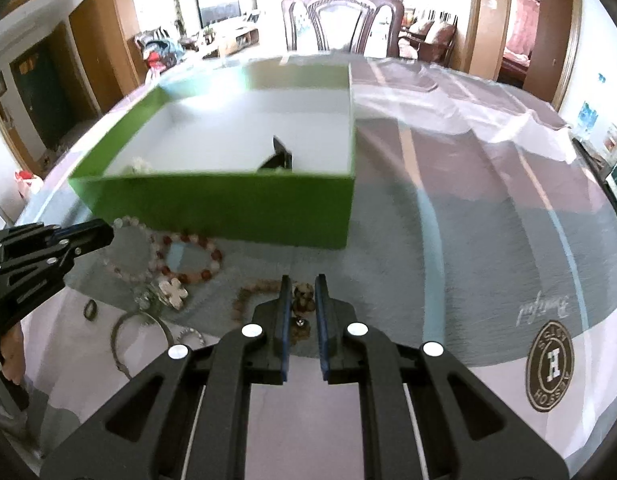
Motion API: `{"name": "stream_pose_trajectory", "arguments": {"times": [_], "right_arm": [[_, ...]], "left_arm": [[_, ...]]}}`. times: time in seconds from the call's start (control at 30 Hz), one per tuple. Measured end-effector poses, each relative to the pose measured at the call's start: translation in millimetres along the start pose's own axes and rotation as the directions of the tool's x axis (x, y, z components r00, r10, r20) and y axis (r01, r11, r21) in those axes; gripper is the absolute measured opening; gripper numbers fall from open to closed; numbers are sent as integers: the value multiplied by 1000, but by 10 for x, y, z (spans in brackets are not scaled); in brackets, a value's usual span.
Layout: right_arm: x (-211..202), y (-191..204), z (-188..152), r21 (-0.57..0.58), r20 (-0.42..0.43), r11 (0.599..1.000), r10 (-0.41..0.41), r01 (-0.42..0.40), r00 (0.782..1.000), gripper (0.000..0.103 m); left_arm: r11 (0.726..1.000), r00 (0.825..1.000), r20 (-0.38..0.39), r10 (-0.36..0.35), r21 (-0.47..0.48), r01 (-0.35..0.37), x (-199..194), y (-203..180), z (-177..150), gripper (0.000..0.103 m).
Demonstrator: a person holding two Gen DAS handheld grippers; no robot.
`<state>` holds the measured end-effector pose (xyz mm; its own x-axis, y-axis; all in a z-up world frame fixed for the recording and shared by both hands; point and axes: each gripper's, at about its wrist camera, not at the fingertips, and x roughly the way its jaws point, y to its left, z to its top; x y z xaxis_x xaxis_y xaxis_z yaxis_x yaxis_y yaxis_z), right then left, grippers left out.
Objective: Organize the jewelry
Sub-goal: 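Grasp the brown bead bracelet with the right gripper and lift it over the box, then release the brown bead bracelet into the green box with the right gripper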
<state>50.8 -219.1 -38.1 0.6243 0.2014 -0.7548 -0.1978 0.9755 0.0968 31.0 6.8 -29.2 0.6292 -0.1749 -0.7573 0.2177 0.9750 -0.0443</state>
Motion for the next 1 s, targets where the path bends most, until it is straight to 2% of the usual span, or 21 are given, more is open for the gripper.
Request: {"name": "stream_pose_trajectory", "arguments": {"times": [0.23,0.37,0.43,0.53,0.63,0.73,0.93,0.97,1.0], "right_arm": [[-288,-38,131,38,72,999,22,-25,997,12],[-439,28,249,18,70,999,40,-41,997,12],[-524,91,366,-18,78,999,36,-34,996,12],[-682,176,621,-50,144,999,28,-21,989,12],[-737,224,873,-55,198,998,18,-7,980,12],[-633,285,1053,-59,206,998,12,0,978,12],[-57,339,1112,-36,102,999,36,-33,994,12],[2,347,1094,-36,95,999,42,-38,995,13],[17,357,1082,-38,96,999,42,-39,994,20]], "left_arm": [[1000,995,95,-9,17,7,-438,-67,127,8],[1000,993,121,5,27,-9,-623,-38,294,8],[999,990,137,21,36,-26,-699,-30,405,8],[997,983,170,66,36,-74,-775,20,563,8],[997,981,177,76,13,-80,-775,106,775,8],[995,980,172,101,-10,-101,-658,176,931,8],[994,989,106,107,-35,-103,-241,299,974,9],[994,989,105,107,-33,-104,-205,305,965,12],[994,989,101,106,-33,-103,-169,312,958,27]]}}
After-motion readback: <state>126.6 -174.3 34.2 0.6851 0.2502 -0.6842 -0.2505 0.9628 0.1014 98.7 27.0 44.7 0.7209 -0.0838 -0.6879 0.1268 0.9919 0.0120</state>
